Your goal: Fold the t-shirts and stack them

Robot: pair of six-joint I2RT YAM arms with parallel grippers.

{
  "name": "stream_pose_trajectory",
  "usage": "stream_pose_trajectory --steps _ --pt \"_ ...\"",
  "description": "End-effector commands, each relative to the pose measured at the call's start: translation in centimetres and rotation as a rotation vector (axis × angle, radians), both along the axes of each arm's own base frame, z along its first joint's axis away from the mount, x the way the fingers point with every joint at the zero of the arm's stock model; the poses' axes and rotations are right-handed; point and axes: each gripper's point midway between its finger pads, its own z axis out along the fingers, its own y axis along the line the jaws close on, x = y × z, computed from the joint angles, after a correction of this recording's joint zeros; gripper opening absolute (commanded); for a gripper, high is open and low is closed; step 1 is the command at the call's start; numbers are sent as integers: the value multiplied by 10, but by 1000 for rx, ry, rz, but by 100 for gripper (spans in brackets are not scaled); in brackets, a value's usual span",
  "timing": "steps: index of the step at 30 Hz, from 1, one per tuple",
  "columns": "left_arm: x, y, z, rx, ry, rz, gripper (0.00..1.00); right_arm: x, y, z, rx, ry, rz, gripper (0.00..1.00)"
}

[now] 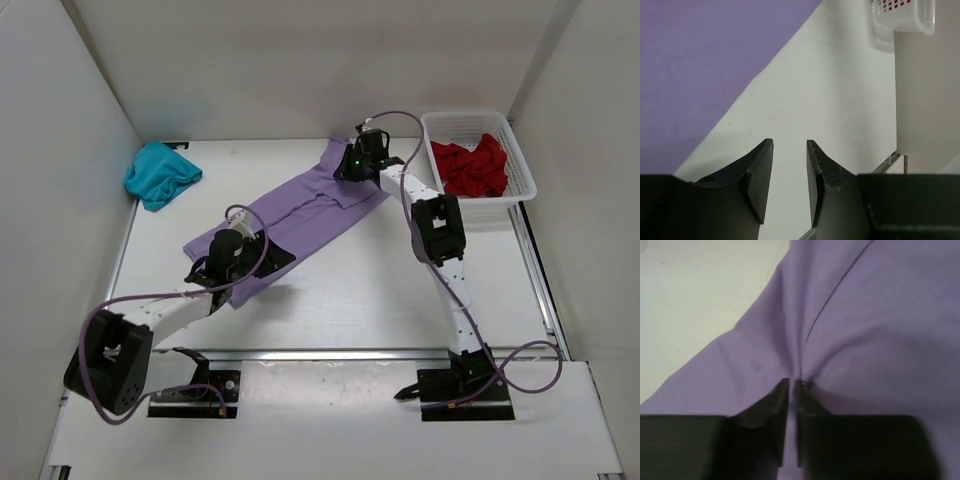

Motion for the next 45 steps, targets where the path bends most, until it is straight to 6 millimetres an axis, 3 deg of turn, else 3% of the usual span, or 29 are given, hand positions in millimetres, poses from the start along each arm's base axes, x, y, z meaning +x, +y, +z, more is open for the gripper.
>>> stream_pose_trajectory --steps 1,2,3,4,6,8,9,13,14,15,16,18,20,22,24,26,27,29,30,32,35,38,40,43,45 --pt "-3 19 -3 47 -11 40 43 -9 12 167 30 -240 85 15" --pt "-6 18 -2 48 -11 30 44 -8 13 196 34 -291 99 18" --pt "-5 22 -4 54 -7 43 44 -17 14 202 25 -273 117 24" --pt "-7 23 -6 44 1 39 44 -26 17 221 12 -289 138 31" --pt "-9 26 -4 38 -7 42 44 -41 18 233 -45 -294 156 37" --pt "-9 33 -3 43 -14 62 45 -65 28 218 -111 -234 199 38" --pt "-9 37 0 36 -21 70 45 -78 28 199 -151 -163 206 38" --pt "-3 59 10 35 -53 115 44 -141 64 138 -274 -66 282 20" --pt "-1 65 10 42 -54 129 45 -161 71 125 -278 -84 287 20" --pt "-2 65 18 34 -73 126 46 -192 68 108 -274 -49 292 22" --pt "-1 70 19 38 -74 137 46 -193 76 113 -229 -109 285 22" --pt "-2 73 22 27 -83 142 46 -230 64 99 -156 -82 266 23" --pt "0 73 28 33 -101 144 46 -246 70 97 -53 -112 256 26" --pt "2 70 34 23 -114 141 47 -263 72 73 -7 -71 236 33" --pt "3 67 35 16 -110 135 47 -278 94 59 49 -34 285 41" --pt "1 63 33 12 -104 122 47 -282 103 33 54 43 263 46" --pt "1 62 35 8 -105 120 47 -284 110 29 59 38 269 50" --pt "1 61 36 13 -117 123 47 -293 115 3 61 99 242 50" --pt "0 61 37 8 -116 118 47 -293 119 0 71 103 242 49" --pt "0 64 34 16 -115 122 47 -297 123 -18 72 153 233 40" --pt "0 65 33 19 -111 129 46 -292 117 -25 86 192 206 26" --pt "1 64 30 20 -103 126 47 -289 108 -24 101 194 188 4" --pt "1 59 30 28 -103 111 47 -288 94 -25 102 217 180 0" --pt "1 52 25 43 -84 85 46 -289 56 -15 119 212 154 0" --pt "0 45 22 56 -83 67 46 -296 5 -13 104 205 94 0"
